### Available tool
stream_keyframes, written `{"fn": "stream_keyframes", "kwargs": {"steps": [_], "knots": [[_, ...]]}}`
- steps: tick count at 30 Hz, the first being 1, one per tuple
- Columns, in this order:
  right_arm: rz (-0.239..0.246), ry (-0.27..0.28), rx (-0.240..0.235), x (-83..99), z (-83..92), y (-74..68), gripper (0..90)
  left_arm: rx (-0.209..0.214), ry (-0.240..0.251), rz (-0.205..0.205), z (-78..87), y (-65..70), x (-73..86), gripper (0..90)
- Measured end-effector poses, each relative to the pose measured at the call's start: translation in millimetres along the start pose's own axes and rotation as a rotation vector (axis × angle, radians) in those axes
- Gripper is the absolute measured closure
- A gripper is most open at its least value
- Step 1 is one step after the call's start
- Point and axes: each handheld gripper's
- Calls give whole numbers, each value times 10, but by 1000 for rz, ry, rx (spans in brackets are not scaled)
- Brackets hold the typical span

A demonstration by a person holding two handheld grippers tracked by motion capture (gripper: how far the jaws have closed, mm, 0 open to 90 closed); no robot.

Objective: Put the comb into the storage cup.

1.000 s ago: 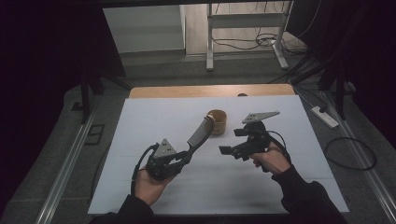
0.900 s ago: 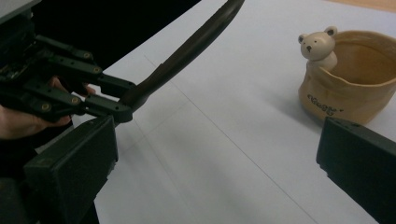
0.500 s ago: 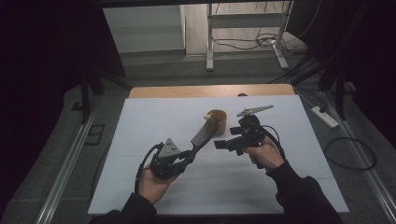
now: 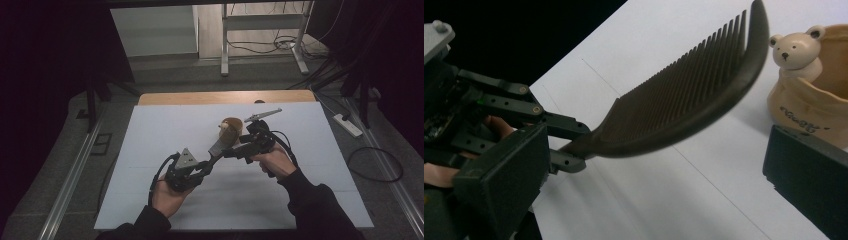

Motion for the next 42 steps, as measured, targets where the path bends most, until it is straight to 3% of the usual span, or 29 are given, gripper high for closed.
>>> {"fn": "stream_keyframes", "kwargs": {"steps": [5, 26, 29, 31, 32, 33, 34, 35, 36, 39, 42], "knots": [[-49, -1, -32, -44, -29, 26, 0, 3, 3, 3, -27, 0, -15, 723], [-80, -22, -17, -73, -91, 67, 8, -15, -10, -13, -65, 23, -18, 723], [-91, -20, -26, -73, -76, 85, 88, -20, -6, -10, -61, 22, -16, 723], [-110, -11, -41, -70, -57, 108, 196, -27, -3, -7, -55, 19, -13, 723], [-110, -11, -41, -70, -57, 108, 196, -26, -4, -5, -52, 16, -12, 723], [-122, -4, -57, -67, -44, 127, 278, -31, -2, -4, -51, 16, -9, 724], [-122, -4, -57, -67, -44, 127, 278, -31, -2, -4, -51, 16, -9, 724], [-132, 3, -74, -63, -33, 147, 353, -31, -1, -3, -51, 16, -9, 724], [-132, 3, -74, -63, -33, 147, 353, -33, -1, -4, -52, 17, -8, 724], [-150, 4, -106, -60, -14, 174, 500, -38, 4, -8, -48, 24, -7, 723], [-147, 1, -123, -57, -10, 187, 550, -44, 3, -12, -48, 29, -5, 723]]}}
Point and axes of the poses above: each handheld gripper's, and its own axes: z roughly backward along the jaws, x roughly out of its underside, y roughly to its right, and after that the axes turned 9 degrees about -z, right-handed
